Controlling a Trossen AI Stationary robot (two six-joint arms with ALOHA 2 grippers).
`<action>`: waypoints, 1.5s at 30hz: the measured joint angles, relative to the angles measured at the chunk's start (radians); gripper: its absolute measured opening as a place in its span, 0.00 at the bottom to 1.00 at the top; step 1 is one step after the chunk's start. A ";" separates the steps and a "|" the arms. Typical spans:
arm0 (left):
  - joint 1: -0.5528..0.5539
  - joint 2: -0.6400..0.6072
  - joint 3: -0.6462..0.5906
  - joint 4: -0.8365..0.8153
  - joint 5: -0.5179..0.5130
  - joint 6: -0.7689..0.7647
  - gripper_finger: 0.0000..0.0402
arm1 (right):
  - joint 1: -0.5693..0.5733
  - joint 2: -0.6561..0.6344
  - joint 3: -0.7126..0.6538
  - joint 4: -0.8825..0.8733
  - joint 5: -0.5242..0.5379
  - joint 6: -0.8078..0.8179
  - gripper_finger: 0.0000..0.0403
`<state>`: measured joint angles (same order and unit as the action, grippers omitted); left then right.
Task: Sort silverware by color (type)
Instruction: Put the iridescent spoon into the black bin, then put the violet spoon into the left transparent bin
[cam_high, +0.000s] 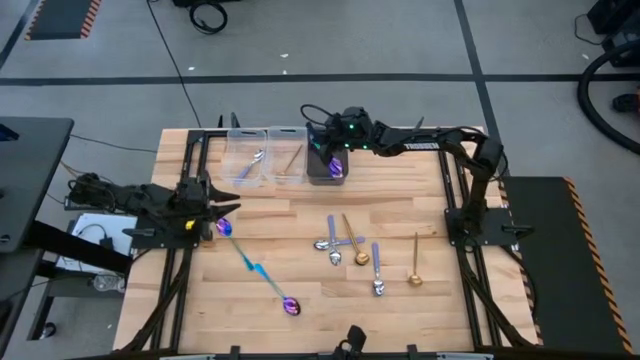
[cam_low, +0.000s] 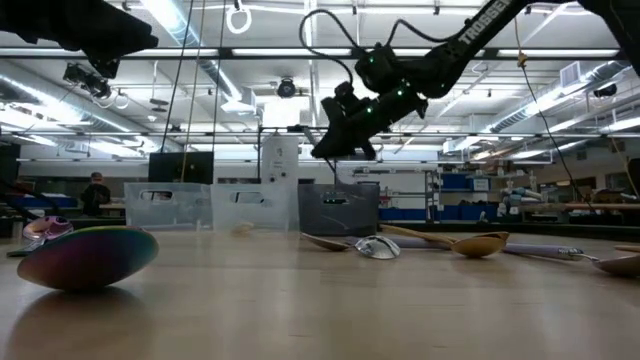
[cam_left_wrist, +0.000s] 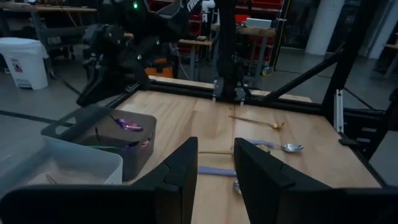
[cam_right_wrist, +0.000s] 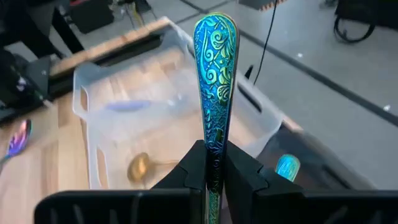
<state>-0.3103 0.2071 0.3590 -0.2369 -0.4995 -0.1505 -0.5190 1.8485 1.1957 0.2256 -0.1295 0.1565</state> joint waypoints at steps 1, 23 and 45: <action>0.000 0.000 -0.001 0.000 0.000 -0.002 0.28 | -0.002 0.008 0.000 0.001 0.000 0.003 0.11; 0.000 0.000 -0.002 -0.007 0.000 0.004 0.28 | -0.009 0.029 0.000 -0.096 0.023 0.088 0.24; -0.002 0.003 -0.002 -0.046 0.000 -0.027 0.28 | 0.155 -0.206 0.000 -0.435 -0.046 0.001 0.24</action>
<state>-0.3122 0.2103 0.3573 -0.2824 -0.4996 -0.1773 -0.3635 1.6424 1.1957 -0.2098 -0.1753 0.1575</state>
